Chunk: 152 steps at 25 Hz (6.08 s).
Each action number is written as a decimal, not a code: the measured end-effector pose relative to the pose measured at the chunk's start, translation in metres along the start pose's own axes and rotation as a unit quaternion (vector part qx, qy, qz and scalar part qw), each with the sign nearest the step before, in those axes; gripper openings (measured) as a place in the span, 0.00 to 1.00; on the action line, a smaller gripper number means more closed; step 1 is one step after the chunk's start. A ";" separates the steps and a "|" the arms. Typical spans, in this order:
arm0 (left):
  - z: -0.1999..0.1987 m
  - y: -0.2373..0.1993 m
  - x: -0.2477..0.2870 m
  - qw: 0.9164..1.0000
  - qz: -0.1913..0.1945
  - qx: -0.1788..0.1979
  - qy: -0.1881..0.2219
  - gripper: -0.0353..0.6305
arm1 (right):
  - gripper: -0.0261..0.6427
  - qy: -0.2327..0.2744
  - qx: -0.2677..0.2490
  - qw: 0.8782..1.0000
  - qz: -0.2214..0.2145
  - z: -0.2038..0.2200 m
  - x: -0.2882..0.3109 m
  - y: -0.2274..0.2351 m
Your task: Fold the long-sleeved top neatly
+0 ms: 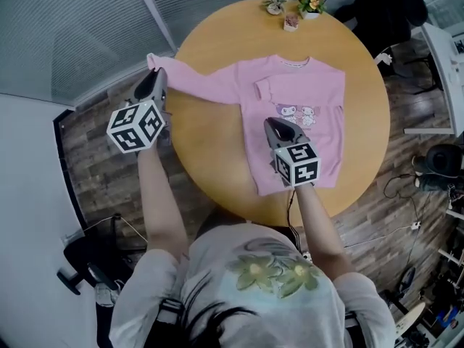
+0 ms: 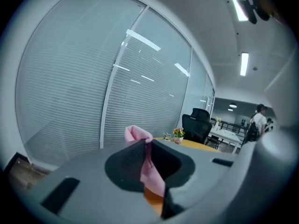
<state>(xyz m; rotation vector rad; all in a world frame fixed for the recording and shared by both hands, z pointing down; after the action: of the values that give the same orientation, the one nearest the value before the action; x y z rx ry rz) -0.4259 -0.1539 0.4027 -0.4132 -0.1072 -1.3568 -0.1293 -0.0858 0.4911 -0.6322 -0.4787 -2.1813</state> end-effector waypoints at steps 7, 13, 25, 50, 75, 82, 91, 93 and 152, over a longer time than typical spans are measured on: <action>-0.026 0.055 0.014 0.996 -0.016 0.093 0.001 0.11 | 0.09 0.007 0.014 1.000 0.004 0.007 -0.025 0.034; -0.040 0.113 0.036 0.988 -0.011 0.152 0.001 0.11 | 0.09 0.013 0.025 0.999 0.016 0.011 -0.052 0.067; -0.041 0.242 0.083 0.976 0.034 0.216 -0.007 0.11 | 0.09 0.021 0.043 0.998 0.026 0.030 -0.094 0.132; 0.082 0.435 0.200 0.948 0.064 0.291 -0.112 0.11 | 0.09 -0.006 0.055 0.998 -0.006 0.073 -0.109 0.248; 0.257 0.487 0.289 0.905 0.147 0.274 -0.289 0.12 | 0.09 -0.047 0.097 0.994 0.005 0.118 -0.090 0.301; 0.265 0.504 0.277 0.896 0.207 0.243 -0.308 0.27 | 0.09 -0.051 0.092 0.994 0.008 0.119 -0.092 0.297; 0.235 0.490 0.221 0.917 0.234 0.176 -0.271 0.36 | 0.09 -0.041 0.081 0.996 0.014 0.110 -0.107 0.282; 0.227 0.478 0.201 0.923 0.225 0.171 -0.263 0.36 | 0.09 -0.040 0.077 0.996 0.016 0.109 -0.112 0.275; 0.371 0.297 -0.117 0.901 0.053 -0.019 -0.431 0.45 | 0.35 -0.202 0.127 0.968 0.071 0.290 -0.196 0.168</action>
<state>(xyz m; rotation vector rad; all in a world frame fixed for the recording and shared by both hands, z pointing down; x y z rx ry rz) -0.1057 0.1290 0.6414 -1.0207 -0.7799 -0.9838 0.1928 0.0801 0.6311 -0.9399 -0.8823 -1.8163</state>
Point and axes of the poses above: the fingertips, and each gripper's own axes: x forward along the fingers, y to its right, z out of its underside, the point moved 2 cm from there along -x, backward along the fingers, and after that the axes turned 2 degrees about z, right-handed, at the moved point
